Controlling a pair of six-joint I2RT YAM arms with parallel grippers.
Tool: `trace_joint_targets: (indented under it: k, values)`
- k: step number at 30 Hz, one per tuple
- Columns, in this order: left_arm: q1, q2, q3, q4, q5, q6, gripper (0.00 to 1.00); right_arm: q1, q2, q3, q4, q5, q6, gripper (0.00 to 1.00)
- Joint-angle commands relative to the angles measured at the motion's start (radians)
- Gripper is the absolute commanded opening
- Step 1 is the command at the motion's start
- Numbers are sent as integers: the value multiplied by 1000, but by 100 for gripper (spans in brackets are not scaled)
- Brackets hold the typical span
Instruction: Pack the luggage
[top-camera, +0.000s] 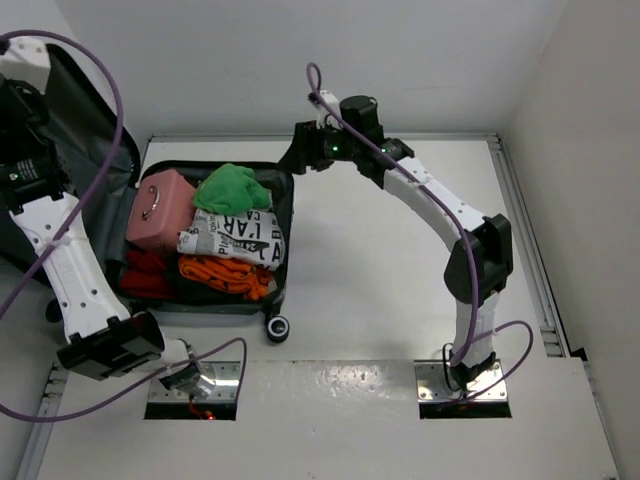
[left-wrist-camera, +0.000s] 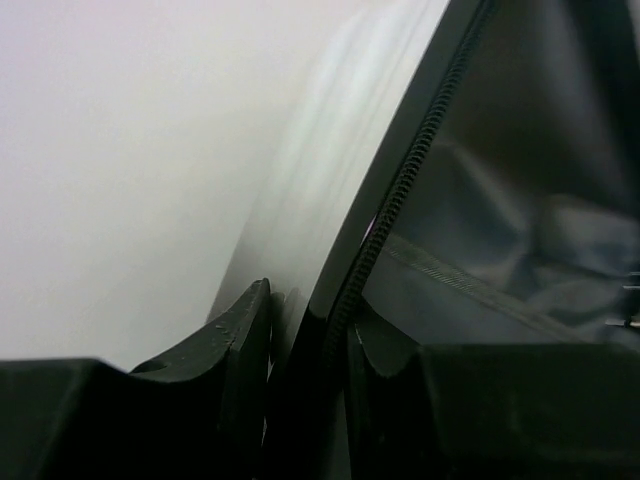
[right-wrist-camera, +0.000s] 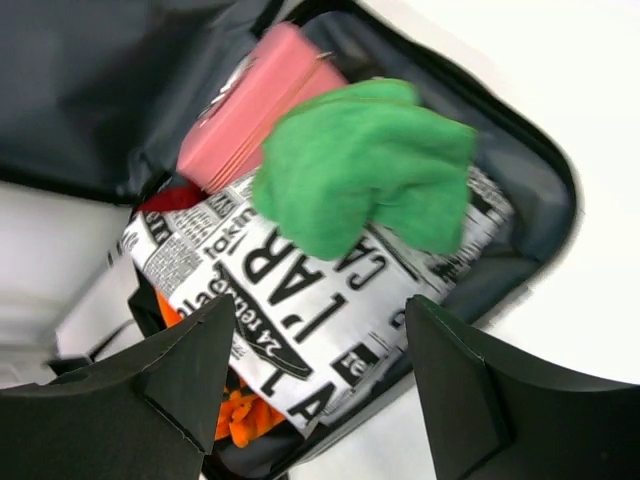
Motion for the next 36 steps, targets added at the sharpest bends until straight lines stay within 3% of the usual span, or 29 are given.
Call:
trace_joint_targets:
  k: [1, 4, 7, 8, 9, 11, 12, 14, 15, 18, 21, 24, 25, 28, 32, 34, 36]
  values:
    - [-128, -83, 34, 45, 271, -204, 18, -57, -58, -41, 58, -19, 152, 68]
    - [-211, -83, 34, 26, 433, -316, 17, -75, -56, -54, 49, -39, 169, 68]
    - [-281, -72, 53, 48, 717, -469, 46, -80, -56, -64, 42, -45, 169, 68]
    - [-298, -72, 54, 131, 791, -535, 57, -85, -58, -68, 37, -45, 169, 68]
    - [-339, -63, 20, 205, 916, -713, 74, -91, -59, -75, 29, -45, 171, 68]
    - [-401, -49, -5, 452, 987, -909, 82, -100, -59, -80, 17, -42, 165, 68]
    - [-483, -8, 18, 507, 1003, -1060, 86, -108, -58, -86, -1, -42, 166, 70]
    - [-576, 49, 87, 559, 1003, -1164, 92, -126, -58, -86, -20, -33, 166, 71]
    - [-647, 75, 165, 559, 979, -1180, 96, -131, -58, -91, -43, -25, 166, 72]
    - [-694, 107, 243, 546, 827, -1171, 97, -155, -68, -101, -87, 15, 148, 73]
    - [-684, 107, 326, 425, 669, -1084, 97, -175, -104, -129, -124, 67, 122, 73]
    - [-611, 40, 356, 301, 398, -964, 97, -189, -147, -179, -195, 97, 69, 74]
    - [-602, 12, 338, 277, 201, -856, 96, -190, -156, -202, -245, 98, 56, 73]
    - [-584, -98, 210, 250, -142, -683, 95, -198, -213, -328, -271, 18, 7, 65]
    - [-544, -201, 68, 188, -340, -622, 95, -189, -326, -479, -129, -175, -46, 58]
    - [-535, -271, -15, 125, -341, -657, 95, -125, -366, -496, -26, -269, -97, 59]
    - [-535, -303, -51, 50, -350, -704, 95, -83, -365, -438, -57, -280, -160, 64]
